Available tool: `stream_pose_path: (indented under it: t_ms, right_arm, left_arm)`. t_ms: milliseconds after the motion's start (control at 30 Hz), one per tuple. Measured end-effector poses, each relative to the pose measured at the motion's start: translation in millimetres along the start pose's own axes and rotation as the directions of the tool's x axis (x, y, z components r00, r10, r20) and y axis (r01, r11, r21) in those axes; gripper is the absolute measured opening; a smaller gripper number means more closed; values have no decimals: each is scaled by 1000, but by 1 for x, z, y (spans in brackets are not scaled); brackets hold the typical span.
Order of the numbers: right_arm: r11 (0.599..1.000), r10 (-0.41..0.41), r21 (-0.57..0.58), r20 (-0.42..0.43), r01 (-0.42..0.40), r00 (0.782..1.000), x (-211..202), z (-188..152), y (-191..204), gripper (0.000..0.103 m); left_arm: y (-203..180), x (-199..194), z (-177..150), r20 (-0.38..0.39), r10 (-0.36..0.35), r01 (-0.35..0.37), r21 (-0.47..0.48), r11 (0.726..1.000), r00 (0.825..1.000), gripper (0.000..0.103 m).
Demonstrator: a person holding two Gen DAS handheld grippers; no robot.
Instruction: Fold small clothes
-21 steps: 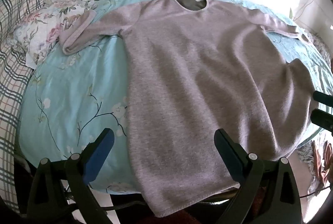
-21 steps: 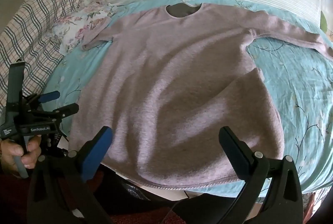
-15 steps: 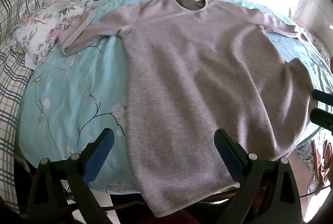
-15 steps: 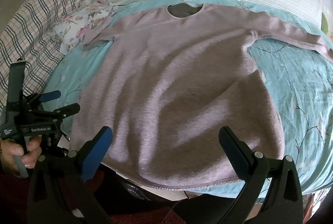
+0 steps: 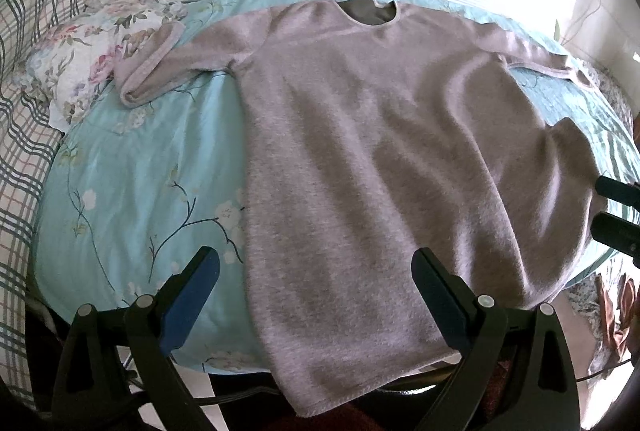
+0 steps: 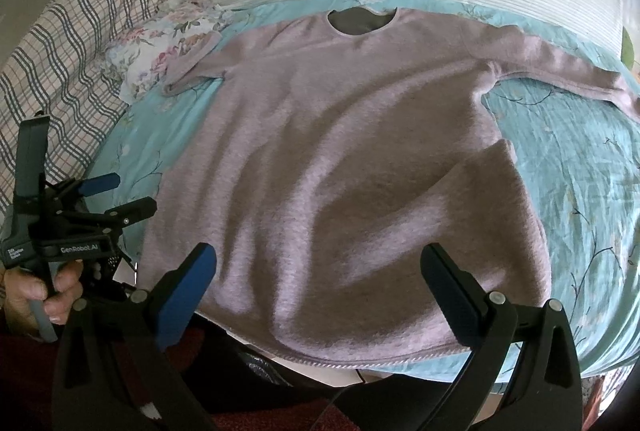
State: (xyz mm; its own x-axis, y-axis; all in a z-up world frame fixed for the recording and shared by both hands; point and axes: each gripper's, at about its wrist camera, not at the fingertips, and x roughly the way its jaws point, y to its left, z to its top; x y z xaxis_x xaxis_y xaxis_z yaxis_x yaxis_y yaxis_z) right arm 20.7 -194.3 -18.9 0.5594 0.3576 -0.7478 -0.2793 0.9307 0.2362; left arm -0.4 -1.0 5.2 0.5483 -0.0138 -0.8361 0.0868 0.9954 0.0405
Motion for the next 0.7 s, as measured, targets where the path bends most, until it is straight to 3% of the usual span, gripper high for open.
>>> stream_pose_path:
  t_ms: [133,200,700]
  right_arm:
    - [1000,-29,-6,-59,29,998,2,1,0,102]
    - [1000,1,6,-3,-1,1000,1,1,-1,102]
    - [999,31,25,24,-32,999,-1,3,0,102]
  left_arm:
    - [2,0,-1,11,-6,7,-7,1000,1000,97]
    - [2,0,0,1,6,-6,2,1000,1000,97]
    - [2,0,1,-15,21,-20,12,1000,1000,97]
